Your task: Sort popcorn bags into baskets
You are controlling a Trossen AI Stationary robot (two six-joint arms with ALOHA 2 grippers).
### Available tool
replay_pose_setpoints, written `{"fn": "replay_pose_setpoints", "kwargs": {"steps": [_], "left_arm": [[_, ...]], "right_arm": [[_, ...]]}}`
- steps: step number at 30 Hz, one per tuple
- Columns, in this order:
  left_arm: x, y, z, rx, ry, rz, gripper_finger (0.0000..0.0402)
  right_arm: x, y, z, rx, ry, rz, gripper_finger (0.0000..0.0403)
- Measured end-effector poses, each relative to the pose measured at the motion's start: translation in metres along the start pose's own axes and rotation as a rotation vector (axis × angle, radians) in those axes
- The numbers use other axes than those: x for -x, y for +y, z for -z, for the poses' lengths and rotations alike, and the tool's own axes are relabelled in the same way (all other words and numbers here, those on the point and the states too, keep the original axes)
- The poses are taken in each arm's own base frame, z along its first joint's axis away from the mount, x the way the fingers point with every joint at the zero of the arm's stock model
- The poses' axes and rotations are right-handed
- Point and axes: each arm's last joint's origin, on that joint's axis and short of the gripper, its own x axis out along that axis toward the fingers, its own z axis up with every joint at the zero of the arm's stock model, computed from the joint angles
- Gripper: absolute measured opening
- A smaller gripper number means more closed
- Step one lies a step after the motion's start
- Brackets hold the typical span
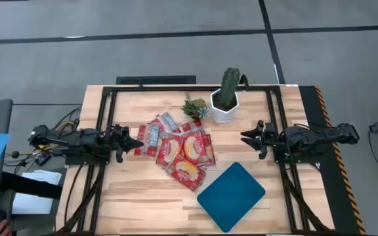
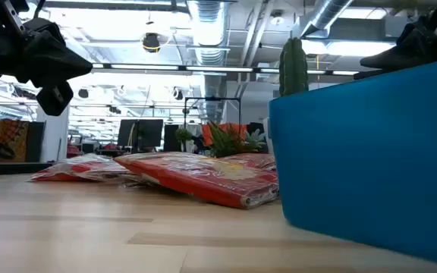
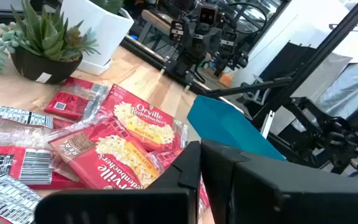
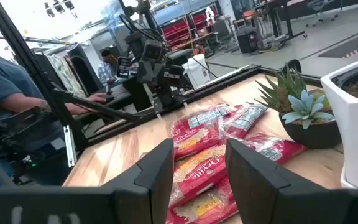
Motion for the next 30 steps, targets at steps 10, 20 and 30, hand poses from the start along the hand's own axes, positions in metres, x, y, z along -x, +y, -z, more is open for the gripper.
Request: {"fn": "replay_pose_setpoints", "kwargs": {"steps": [10, 20, 30], "left_arm": [[0.0, 0.0, 0.0, 0.0, 0.0, 0.0, 0.0], [0.0, 0.0, 0.0, 0.0, 0.0, 0.0, 0.0], [0.0, 0.0, 0.0, 0.0, 0.0, 0.0, 0.0]], "right_arm": [[0.0, 0.0, 0.0, 0.0, 0.0, 0.0, 0.0174], [0.0, 0.0, 0.0, 0.0, 0.0, 0.0, 0.0166], [0.0, 0.0, 0.0, 0.0, 0.0, 0.0, 0.0174]]}}
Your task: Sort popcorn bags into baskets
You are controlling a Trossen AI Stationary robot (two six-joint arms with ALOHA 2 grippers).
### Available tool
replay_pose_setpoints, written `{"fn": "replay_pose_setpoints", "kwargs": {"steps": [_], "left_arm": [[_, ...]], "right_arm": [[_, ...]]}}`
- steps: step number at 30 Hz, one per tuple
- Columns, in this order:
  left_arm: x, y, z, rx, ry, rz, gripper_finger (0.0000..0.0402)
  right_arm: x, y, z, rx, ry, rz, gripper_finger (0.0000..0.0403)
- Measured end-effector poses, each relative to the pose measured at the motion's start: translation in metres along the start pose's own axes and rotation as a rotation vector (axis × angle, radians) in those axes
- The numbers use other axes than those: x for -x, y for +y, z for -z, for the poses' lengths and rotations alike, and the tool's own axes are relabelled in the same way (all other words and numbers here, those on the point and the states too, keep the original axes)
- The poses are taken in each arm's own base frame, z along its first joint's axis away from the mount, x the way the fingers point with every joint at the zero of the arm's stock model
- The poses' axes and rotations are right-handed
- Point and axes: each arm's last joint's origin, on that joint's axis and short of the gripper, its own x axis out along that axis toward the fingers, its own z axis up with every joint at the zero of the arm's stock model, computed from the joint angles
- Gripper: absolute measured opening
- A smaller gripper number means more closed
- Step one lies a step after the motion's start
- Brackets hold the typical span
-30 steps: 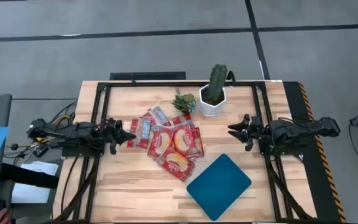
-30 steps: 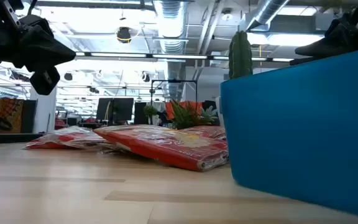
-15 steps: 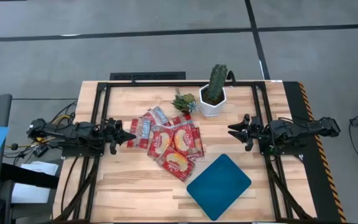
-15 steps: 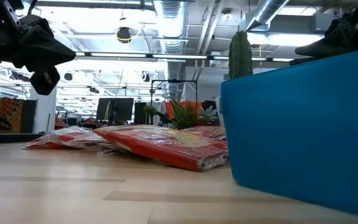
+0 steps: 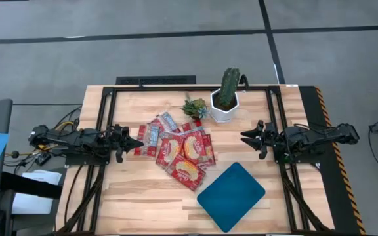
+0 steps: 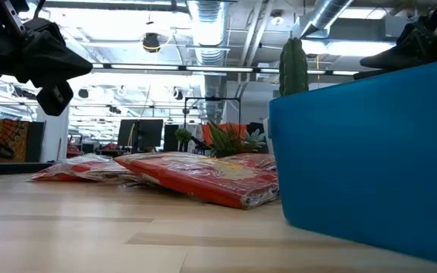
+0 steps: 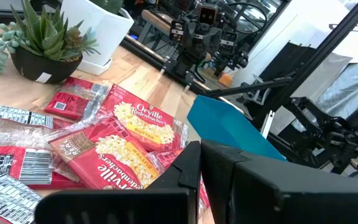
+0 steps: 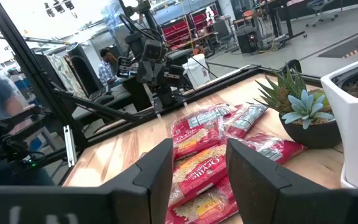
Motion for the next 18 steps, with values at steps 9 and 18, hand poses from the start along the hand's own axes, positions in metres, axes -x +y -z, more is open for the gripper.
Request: {"fn": "replay_pose_setpoints", "kwargs": {"steps": [9, 18], "left_arm": [[0.0, 0.0, 0.0, 0.0, 0.0, 0.0, 0.0], [0.0, 0.0, 0.0, 0.0, 0.0, 0.0, 0.0]], "right_arm": [[0.0, 0.0, 0.0, 0.0, 0.0, 0.0, 0.0171], [0.0, 0.0, 0.0, 0.0, 0.0, 0.0, 0.0167]]}}
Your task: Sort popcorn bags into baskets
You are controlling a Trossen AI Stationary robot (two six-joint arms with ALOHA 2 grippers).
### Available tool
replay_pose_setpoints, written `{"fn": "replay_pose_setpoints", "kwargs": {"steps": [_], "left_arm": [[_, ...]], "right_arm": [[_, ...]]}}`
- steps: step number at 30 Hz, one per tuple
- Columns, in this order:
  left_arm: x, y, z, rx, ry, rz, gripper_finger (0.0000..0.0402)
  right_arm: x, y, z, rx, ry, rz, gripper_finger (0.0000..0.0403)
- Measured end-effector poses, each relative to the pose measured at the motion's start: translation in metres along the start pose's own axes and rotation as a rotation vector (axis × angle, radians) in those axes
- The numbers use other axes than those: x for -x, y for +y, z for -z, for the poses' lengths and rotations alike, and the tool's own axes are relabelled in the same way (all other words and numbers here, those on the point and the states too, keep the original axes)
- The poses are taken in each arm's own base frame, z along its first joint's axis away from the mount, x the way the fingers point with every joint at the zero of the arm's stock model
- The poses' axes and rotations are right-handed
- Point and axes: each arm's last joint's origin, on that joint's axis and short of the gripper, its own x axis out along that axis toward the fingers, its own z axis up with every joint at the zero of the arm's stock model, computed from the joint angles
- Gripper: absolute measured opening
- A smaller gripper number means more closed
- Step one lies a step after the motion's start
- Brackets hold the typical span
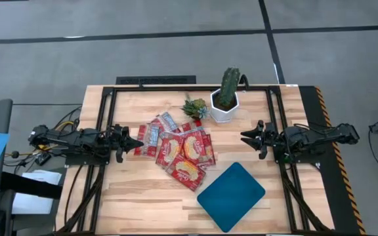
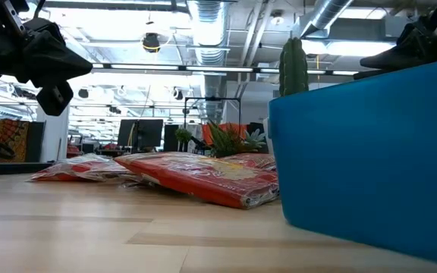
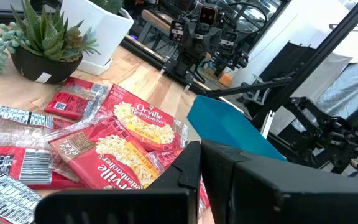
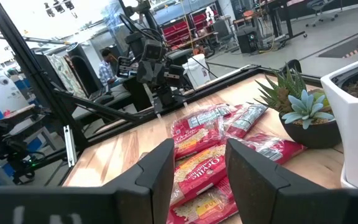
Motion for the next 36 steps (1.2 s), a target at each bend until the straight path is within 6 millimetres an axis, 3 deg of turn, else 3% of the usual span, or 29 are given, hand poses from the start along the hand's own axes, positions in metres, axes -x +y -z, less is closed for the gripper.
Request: {"fn": "replay_pose_setpoints", "kwargs": {"steps": [12, 19, 26, 36], "left_arm": [[0.0001, 0.0014, -0.0017, 0.028, -0.046, -0.056, 0.0], [0.0001, 0.0014, -0.0018, 0.197, -0.052, -0.054, 0.0], [0.0001, 0.0018, -0.0021, 0.197, -0.063, -0.066, 0.0], [0.0017, 0.007, -0.0071, 0.355, -0.249, -0.237, 0.0]], "right_arm": [[0.0, 0.0, 0.0, 0.0, 0.0, 0.0, 0.0176], [-0.0002, -0.0009, -0.0004, 0.079, -0.004, 0.01, 0.0169], [-0.0004, -0.0027, -0.0014, 0.084, -0.022, 0.054, 0.0165], [-0.0004, -0.0026, -0.0013, -0.217, -0.026, 0.044, 0.017]]}}
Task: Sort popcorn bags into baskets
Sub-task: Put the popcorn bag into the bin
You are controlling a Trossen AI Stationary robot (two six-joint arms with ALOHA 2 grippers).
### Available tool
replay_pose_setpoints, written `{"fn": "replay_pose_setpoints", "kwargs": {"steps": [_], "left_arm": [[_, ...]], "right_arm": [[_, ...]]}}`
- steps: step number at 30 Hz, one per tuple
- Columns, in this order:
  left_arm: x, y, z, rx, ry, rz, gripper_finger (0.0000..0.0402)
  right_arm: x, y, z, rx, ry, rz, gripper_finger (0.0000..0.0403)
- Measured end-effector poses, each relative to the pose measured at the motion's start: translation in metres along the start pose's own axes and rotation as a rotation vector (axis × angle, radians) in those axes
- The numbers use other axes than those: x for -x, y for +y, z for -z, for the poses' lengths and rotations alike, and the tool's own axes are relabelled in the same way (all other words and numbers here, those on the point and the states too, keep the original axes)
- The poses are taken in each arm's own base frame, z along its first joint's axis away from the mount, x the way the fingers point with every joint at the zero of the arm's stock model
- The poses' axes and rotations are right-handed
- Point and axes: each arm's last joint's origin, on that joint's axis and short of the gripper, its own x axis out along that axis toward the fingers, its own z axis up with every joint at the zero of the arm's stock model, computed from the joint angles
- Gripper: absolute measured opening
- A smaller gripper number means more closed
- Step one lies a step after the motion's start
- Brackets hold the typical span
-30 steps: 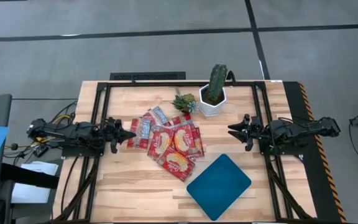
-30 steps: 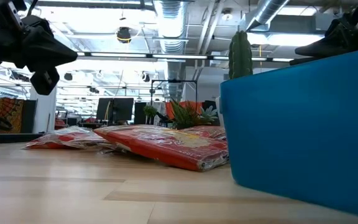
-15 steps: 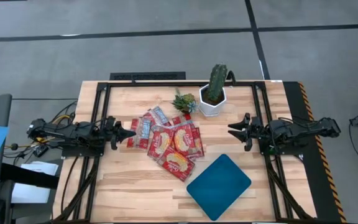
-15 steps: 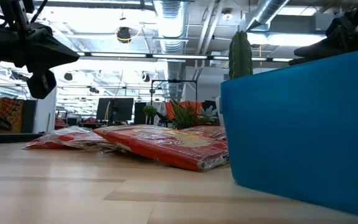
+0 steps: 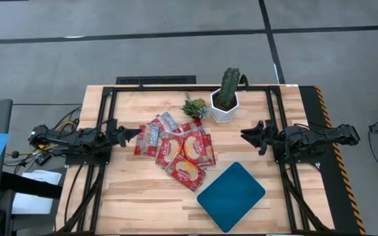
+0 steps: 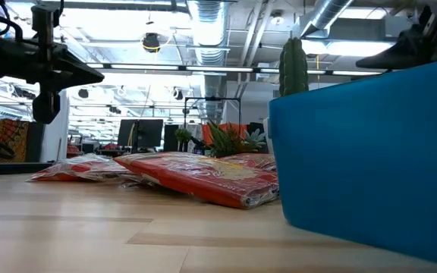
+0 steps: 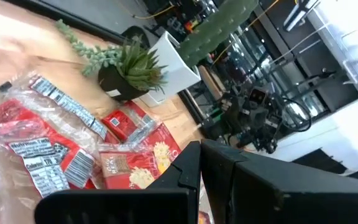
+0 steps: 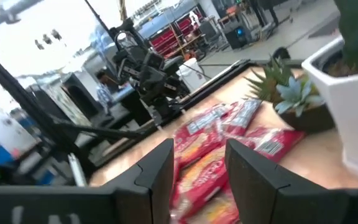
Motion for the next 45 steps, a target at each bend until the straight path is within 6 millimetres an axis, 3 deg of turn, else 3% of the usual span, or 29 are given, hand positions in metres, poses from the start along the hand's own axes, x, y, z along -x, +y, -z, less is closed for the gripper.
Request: {"fn": "replay_pose_setpoints", "kwargs": {"steps": [8, 19, 27, 30, 35, 41, 45], "left_arm": [[0.0, 0.0, -0.001, 0.052, -0.039, -0.02, 0.0], [0.0, 0.002, -0.002, 0.086, -0.086, -0.059, 0.0], [0.0, -0.003, -0.006, 0.159, -0.125, -0.021, 0.0007], [0.002, -0.014, -0.013, 0.141, -0.139, 0.112, 0.0034], [0.006, -0.031, -0.03, 0.079, -0.251, 0.236, 0.0112], [-0.002, -0.059, -0.043, -0.018, -0.161, 0.192, 0.0215], [-0.016, -0.082, -0.047, -0.066, -0.039, 0.129, 0.0259]], "right_arm": [[0.001, 0.006, -0.009, -0.197, -0.067, -0.056, 0.0167], [0.017, 0.039, -0.068, -0.062, -0.229, -0.153, 0.0163], [0.022, 0.046, -0.082, -0.032, -0.19, -0.134, 0.0144], [0.017, 0.051, -0.085, 0.015, -0.134, -0.096, 0.0137], [-0.006, 0.06, -0.084, 0.099, 0.066, 0.032, 0.0143], [-0.049, 0.08, -0.078, 0.166, 0.286, 0.107, 0.0206], [-0.081, 0.086, -0.064, 0.183, 0.397, 0.177, 0.0254]]}}
